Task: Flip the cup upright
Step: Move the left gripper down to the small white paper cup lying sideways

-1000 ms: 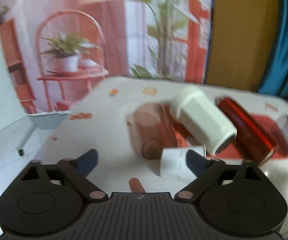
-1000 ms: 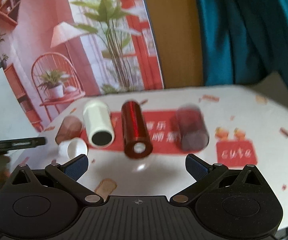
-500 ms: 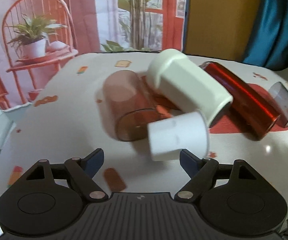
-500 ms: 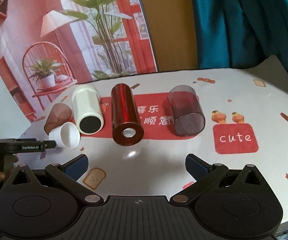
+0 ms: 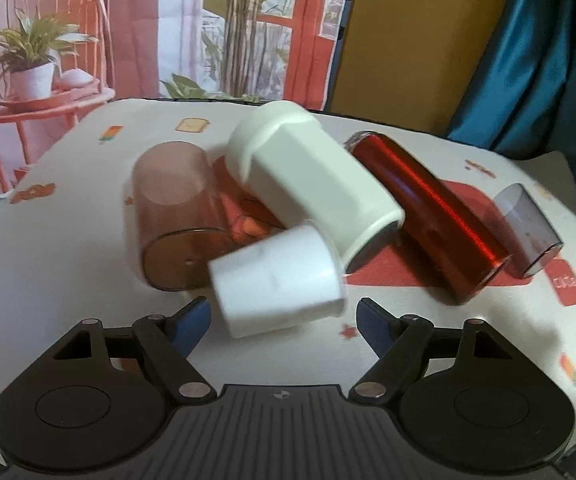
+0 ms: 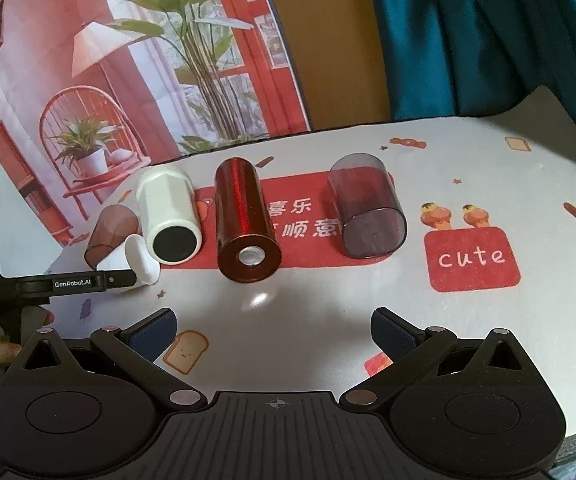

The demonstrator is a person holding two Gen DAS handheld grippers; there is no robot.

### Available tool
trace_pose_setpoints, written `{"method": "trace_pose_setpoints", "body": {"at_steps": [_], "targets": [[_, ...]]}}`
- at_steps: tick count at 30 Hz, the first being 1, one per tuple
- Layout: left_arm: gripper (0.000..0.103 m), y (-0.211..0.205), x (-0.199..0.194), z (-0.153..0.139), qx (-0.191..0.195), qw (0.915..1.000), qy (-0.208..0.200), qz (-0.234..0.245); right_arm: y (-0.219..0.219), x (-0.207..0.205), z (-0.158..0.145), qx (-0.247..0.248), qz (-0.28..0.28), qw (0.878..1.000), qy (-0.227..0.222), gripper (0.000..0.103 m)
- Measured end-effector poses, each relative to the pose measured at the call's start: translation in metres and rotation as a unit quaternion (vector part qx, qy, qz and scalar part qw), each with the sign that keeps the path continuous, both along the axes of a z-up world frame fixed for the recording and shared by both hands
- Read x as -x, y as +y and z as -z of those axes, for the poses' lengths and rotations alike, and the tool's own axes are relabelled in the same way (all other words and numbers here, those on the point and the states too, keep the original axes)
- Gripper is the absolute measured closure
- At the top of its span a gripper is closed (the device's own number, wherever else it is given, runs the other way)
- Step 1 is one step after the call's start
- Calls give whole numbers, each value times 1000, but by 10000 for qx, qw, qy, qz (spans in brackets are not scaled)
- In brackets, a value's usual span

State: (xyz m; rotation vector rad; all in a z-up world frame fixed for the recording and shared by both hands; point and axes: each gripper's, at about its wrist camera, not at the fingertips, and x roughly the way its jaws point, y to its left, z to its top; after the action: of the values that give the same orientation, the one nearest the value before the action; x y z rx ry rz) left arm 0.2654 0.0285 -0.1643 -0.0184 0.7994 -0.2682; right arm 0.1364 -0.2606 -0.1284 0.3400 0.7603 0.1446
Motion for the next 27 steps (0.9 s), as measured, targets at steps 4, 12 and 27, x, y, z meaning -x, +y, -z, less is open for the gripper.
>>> {"method": "trace_pose_setpoints", "body": {"at_steps": [4, 12, 27], "targets": [[22, -11, 6, 0, -54, 9995, -44, 314, 1, -2, 3, -27, -48, 10000, 62, 0], [22, -18, 15, -2, 281, 9974, 47, 669, -1, -4, 5, -122, -32, 9999, 96, 0], [22, -22, -5, -14, -661, 9965, -469, 212, 1, -4, 10, -194, -74, 9996, 186, 0]]}}
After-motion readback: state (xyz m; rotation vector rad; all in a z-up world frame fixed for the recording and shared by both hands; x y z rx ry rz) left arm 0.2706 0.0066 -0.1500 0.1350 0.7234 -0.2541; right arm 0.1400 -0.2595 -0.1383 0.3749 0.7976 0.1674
